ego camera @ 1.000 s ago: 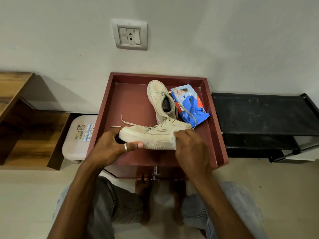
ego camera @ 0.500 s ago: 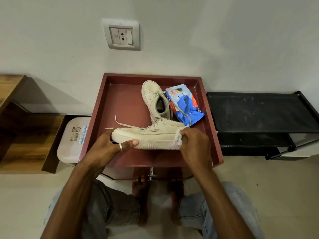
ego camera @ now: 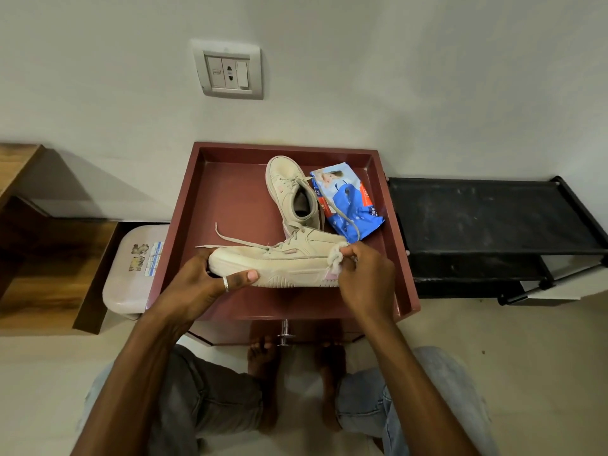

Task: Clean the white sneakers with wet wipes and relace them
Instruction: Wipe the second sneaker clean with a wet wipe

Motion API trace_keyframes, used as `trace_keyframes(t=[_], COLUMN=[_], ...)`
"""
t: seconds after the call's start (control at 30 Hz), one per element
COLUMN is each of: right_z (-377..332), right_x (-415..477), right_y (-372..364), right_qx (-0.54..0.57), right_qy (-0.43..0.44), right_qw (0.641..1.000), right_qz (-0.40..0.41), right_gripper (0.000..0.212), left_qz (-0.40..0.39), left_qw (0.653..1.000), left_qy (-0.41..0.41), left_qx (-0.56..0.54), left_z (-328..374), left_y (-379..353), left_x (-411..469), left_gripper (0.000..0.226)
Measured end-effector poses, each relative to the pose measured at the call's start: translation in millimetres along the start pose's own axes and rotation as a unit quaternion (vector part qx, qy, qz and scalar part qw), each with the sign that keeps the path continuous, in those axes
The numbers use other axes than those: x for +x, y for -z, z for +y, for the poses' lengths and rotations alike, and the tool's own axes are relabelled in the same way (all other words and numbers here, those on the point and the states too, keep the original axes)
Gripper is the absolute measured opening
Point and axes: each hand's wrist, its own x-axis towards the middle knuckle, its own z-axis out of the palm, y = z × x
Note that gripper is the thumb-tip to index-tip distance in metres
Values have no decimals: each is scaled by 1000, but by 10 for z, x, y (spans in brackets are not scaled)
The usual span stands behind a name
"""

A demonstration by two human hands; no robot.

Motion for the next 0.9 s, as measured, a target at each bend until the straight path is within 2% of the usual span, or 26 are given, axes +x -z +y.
trace_keyframes(t=[0.1,0.17,0.27,0.37,0.4,0.5,0.57,0.6,0.7,0.73,0.8,0.9], right_z=[62,10,-244,-579,-691,-949,-1005,-1006,-956,-935,-923,-1075], right_x=[105,43,-196,-412,-447,-464,-434,-413,-360,-347,-347,-428], right_y=[21,55,55,-85,-149,-282,-301,-291,-223,-199,-168,-189], right_qx=[7,-11,-13,31,37,43,57,70,93,96,94,64], right_qy=[-53,-38,68,169,194,244,254,254,236,224,224,282], right_qw=[998,999,998,983,977,963,958,957,960,962,962,954], right_qz=[-11,-9,5,-61,-80,-110,-122,-122,-118,-125,-121,-77], right_gripper=[17,15,15,32,30,25,25,23,21,22,21,18], left_qz=[4,18,41,45,41,38,36,22,-33,-36,-18,10], left_qw=[1000,1000,999,998,998,997,997,998,999,998,999,999], left_qy=[-6,-8,-19,-34,-37,-50,-42,-36,-9,-3,-9,-49], left_qx=[13,17,28,39,35,49,46,38,38,42,34,-9], left_z=[-28,-49,-45,-37,-38,-40,-57,-69,-69,-62,-44,10], left_y=[13,12,-11,-26,-27,-52,-52,-28,25,20,-14,-75], left_x=[-11,-9,1,-2,-9,-45,-50,-50,-81,-90,-109,-136], left_gripper=[48,56,65,69,68,55,59,66,109,114,108,86])
